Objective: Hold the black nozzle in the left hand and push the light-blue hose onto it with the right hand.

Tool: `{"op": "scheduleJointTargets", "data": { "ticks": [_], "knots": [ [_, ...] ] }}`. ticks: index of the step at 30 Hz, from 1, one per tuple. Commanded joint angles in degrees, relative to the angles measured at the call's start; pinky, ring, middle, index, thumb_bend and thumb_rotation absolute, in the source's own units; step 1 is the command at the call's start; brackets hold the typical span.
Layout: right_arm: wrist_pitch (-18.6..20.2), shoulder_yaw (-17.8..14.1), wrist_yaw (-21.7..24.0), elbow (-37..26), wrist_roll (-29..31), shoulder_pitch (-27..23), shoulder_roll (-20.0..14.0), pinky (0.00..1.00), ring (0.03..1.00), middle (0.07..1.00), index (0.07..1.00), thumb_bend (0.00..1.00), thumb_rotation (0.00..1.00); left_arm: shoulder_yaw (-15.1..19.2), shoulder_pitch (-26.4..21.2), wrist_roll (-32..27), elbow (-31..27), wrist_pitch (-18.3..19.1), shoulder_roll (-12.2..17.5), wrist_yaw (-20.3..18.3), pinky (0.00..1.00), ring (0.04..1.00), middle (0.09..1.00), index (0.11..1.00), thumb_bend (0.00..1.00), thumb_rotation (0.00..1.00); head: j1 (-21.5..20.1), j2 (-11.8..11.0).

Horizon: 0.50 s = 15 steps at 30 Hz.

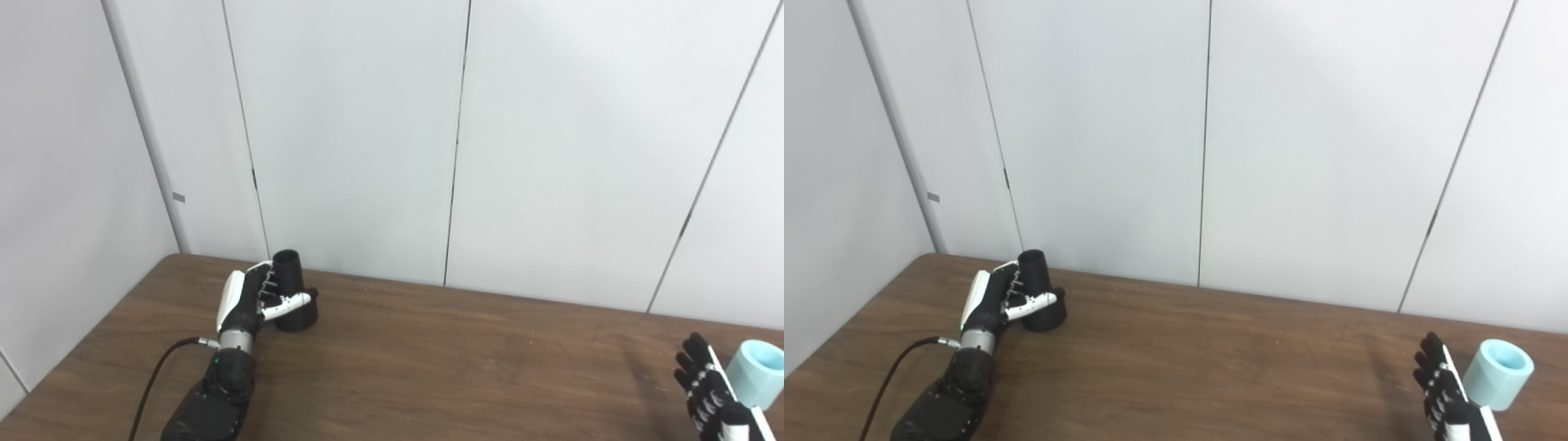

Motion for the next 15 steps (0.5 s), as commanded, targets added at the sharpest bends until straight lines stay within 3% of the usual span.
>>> {"op": "scheduleJointTargets", "data": {
  "ticks": [1,3,5,6,15],
  "knots": [
    [0.5,0.9,-0.1,5.0,0.1,7.5,2.4,0.99,1.000,1.000,0.998,0.76,0.99,-0.3,-0.6,-0.1,-0.5,-0.8,-0.5,-1.4,0.39,0.469,0.544,0.560,0.62,0.29,0.0,0.1],
    [0.6,1.0,-0.1,4.7,0.1,7.6,2.5,0.99,1.000,1.000,0.997,0.76,0.99,-0.8,-0.3,0.1,-0.2,-1.0,-0.8,-1.4,0.37,0.459,0.539,0.554,0.63,0.27,0.0,0.1],
    [0.7,1.0,-0.1,4.6,0.2,7.6,2.5,0.99,1.000,1.000,0.996,0.76,0.99,-1.5,0.1,0.5,0.0,-1.2,-1.0,-1.5,0.35,0.449,0.531,0.504,0.53,0.12,0.0,0.3],
    [0.7,1.0,0.0,4.6,0.2,7.6,2.5,0.99,1.000,1.000,0.996,0.76,0.99,-2.2,0.6,1.3,-0.3,-1.3,-1.1,-1.4,0.35,0.447,0.528,0.498,0.52,0.10,-0.1,0.3],
    [0.9,1.0,-0.2,4.3,0.3,7.6,2.5,0.99,1.000,1.000,0.996,0.76,0.99,-8.1,4.2,5.5,-2.0,-3.3,-2.2,-0.6,0.41,0.471,0.515,0.491,0.51,0.07,-0.7,0.8]
  ]
}}
